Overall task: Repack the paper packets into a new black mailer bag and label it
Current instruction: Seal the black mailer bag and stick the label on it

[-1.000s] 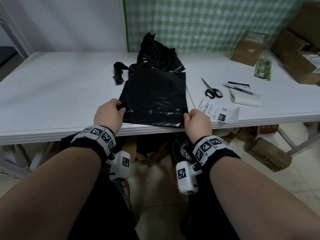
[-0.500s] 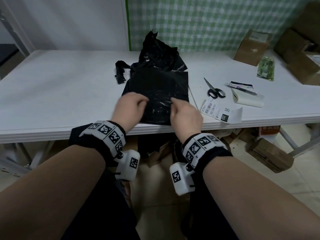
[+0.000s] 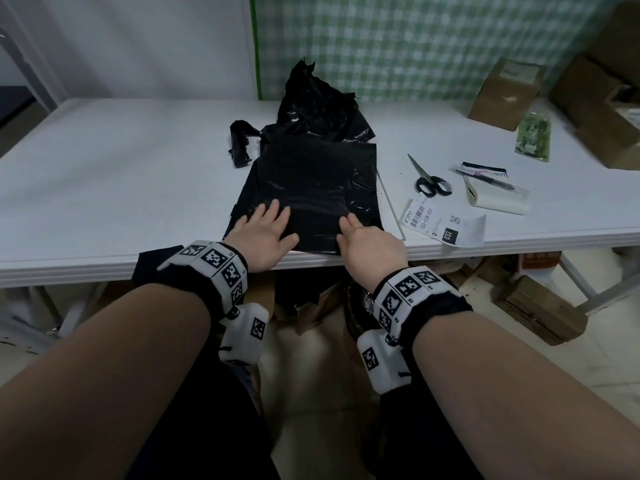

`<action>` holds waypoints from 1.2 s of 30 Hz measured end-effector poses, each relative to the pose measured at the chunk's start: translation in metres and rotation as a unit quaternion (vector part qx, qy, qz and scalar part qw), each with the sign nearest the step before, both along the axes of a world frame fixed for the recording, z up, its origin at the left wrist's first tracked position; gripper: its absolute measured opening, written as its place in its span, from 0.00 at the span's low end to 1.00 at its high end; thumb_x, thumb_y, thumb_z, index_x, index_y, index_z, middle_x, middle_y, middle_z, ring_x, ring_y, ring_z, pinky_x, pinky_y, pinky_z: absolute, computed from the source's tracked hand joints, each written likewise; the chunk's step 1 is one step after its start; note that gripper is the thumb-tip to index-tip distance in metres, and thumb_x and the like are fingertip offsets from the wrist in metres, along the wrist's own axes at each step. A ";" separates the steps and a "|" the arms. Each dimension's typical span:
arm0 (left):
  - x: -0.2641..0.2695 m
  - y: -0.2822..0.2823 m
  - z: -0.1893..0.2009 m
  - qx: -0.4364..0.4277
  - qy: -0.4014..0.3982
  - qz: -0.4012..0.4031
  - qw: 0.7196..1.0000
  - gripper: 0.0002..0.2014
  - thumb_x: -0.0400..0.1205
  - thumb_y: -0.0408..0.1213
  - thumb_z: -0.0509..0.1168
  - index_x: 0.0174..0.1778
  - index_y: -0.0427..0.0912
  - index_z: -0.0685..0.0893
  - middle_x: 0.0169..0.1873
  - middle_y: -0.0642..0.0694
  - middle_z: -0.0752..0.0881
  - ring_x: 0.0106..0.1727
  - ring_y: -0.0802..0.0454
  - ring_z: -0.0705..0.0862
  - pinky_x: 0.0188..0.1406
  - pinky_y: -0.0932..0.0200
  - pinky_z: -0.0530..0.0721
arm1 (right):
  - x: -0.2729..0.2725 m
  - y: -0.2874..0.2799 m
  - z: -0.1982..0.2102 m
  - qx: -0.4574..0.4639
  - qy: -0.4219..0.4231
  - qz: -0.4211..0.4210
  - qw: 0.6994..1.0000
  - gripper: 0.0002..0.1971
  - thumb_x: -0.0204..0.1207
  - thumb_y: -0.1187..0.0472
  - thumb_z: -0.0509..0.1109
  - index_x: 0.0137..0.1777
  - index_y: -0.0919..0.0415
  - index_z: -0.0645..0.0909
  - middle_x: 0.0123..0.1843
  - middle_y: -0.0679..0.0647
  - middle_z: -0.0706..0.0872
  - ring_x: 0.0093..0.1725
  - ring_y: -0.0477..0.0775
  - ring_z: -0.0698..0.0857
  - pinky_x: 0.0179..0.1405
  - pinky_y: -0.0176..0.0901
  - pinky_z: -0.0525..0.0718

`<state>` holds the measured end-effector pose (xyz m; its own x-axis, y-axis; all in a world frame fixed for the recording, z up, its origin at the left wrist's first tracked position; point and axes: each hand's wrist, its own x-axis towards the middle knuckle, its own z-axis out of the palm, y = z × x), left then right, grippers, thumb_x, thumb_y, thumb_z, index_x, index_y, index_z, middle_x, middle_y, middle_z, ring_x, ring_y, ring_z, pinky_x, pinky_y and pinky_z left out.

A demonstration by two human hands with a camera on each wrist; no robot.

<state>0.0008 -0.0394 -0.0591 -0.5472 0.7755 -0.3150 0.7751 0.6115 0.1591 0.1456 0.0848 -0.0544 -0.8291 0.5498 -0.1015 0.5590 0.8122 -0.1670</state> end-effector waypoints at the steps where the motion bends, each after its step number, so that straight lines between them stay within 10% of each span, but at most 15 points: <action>1: -0.001 -0.001 0.000 -0.001 0.001 0.009 1.000 0.33 0.85 0.57 0.42 0.83 0.47 0.41 0.83 0.45 0.39 0.84 0.46 0.40 0.82 0.46 0.43 | 0.002 0.002 -0.001 -0.005 0.002 -0.006 1.000 0.23 0.87 0.52 0.47 0.81 0.53 0.60 0.85 0.46 0.58 0.72 0.59 0.77 0.63 0.53 0.78; 16: -0.006 -0.005 0.001 -0.009 0.036 0.081 0.996 0.41 0.81 0.64 0.45 0.82 0.40 0.42 0.83 0.37 0.43 0.84 0.40 0.45 0.82 0.45 0.51 | 0.032 0.028 0.008 0.005 -0.014 -0.063 0.998 0.20 0.86 0.53 0.49 0.76 0.55 0.67 0.77 0.51 0.73 0.68 0.62 0.79 0.62 0.53 0.77; 26: -0.006 0.003 0.015 -0.028 0.044 0.163 0.985 0.40 0.76 0.67 0.54 0.76 0.41 0.63 0.74 0.41 0.66 0.76 0.40 0.66 0.73 0.37 0.63 | 0.050 0.040 0.020 0.033 0.140 -0.196 0.970 0.14 0.80 0.55 0.58 0.51 0.60 0.83 0.50 0.60 0.87 0.50 0.64 0.86 0.38 0.43 0.73; 30: -0.001 0.014 0.031 0.058 0.082 0.186 0.977 0.23 0.75 0.56 0.60 0.55 0.42 0.82 0.56 0.39 0.82 0.60 0.36 0.77 0.64 0.43 0.75 | 0.064 0.056 0.032 0.022 0.199 -0.304 0.931 0.11 0.80 0.58 0.61 0.57 0.61 0.79 0.56 0.61 0.84 0.53 0.64 0.85 0.41 0.45 0.73; 36: 0.019 0.031 0.042 0.206 0.000 0.129 0.970 0.22 0.77 0.48 0.64 0.65 0.43 0.81 0.65 0.40 0.81 0.67 0.38 0.77 0.69 0.47 0.75 | 0.078 0.077 0.039 -0.046 0.174 -0.422 0.889 0.18 0.75 0.66 0.64 0.65 0.64 0.69 0.66 0.63 0.74 0.55 0.66 0.84 0.40 0.48 0.75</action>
<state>0.0196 -0.0084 -0.0169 -0.7397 0.6729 -0.0065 0.6051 0.6694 0.4311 0.2236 0.1613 -0.0157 -0.1152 0.9933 0.0038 0.8641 0.1021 -0.4928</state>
